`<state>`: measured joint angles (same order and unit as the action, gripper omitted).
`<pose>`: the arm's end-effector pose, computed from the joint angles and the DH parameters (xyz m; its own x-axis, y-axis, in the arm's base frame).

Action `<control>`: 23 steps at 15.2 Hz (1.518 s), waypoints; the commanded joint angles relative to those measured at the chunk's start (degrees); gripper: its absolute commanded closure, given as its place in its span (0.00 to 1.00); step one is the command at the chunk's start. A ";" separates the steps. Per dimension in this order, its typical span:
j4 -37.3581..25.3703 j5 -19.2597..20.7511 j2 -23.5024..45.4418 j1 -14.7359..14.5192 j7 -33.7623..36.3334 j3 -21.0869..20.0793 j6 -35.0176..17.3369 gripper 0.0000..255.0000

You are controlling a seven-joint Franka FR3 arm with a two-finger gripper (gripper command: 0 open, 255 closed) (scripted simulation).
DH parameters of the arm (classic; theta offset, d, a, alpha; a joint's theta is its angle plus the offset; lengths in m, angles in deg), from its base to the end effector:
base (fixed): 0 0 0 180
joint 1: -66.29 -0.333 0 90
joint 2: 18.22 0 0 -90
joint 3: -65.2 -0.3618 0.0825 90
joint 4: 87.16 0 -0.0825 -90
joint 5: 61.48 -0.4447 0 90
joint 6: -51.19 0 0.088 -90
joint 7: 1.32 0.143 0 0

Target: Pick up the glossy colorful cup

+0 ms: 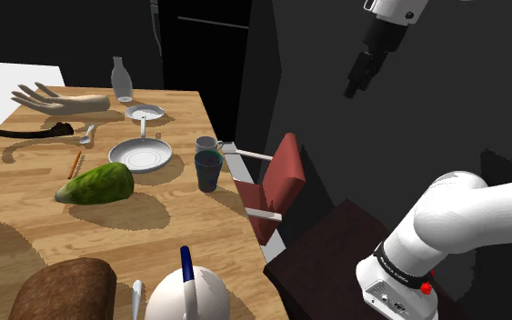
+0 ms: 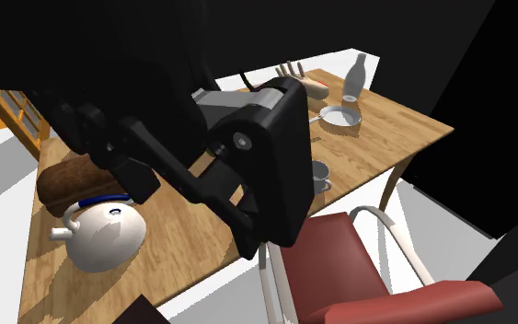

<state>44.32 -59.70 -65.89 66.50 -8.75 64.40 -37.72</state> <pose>0.3217 0.0004 0.6331 0.9874 0.1352 0.0828 0.1312 -0.9900 0.0523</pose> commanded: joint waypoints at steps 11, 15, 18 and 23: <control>3.21 -3.02 15.09 -1.17 2.48 -1.74 -17.33 0.00; 2.33 -4.05 22.60 -1.64 3.21 -2.46 -23.63 0.00; 0.86 -4.72 28.60 -1.99 3.69 -2.98 -27.93 0.00; -3.09 -5.63 39.06 -2.59 4.41 -3.78 -34.08 0.00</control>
<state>42.31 -65.16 -28.99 63.95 -4.29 60.65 -70.76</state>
